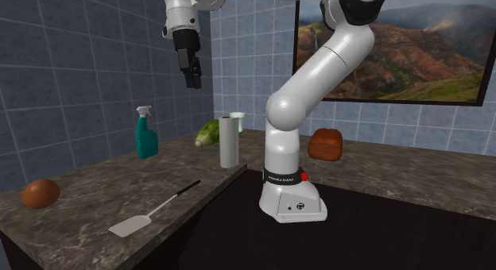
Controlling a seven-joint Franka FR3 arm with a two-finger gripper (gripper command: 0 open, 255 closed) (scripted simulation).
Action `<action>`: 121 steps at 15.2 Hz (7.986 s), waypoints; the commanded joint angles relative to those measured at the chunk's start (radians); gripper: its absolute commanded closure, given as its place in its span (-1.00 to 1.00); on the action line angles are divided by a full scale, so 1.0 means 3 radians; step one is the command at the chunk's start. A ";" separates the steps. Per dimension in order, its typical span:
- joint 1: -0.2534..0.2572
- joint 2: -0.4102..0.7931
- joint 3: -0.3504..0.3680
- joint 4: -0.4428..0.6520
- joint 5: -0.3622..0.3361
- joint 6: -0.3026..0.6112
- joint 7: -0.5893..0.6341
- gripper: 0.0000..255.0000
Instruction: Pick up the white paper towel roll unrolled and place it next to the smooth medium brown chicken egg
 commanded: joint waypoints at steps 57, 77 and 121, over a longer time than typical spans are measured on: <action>-0.0540 0.0005 -0.0591 -0.0516 -0.1152 0.0330 -0.0861 1.00; -0.0518 0.0119 -0.0468 0.0439 -0.1057 -0.0498 -0.1029 1.00; 0.0039 0.3155 0.0675 0.4262 -0.0501 -0.1521 0.0464 1.00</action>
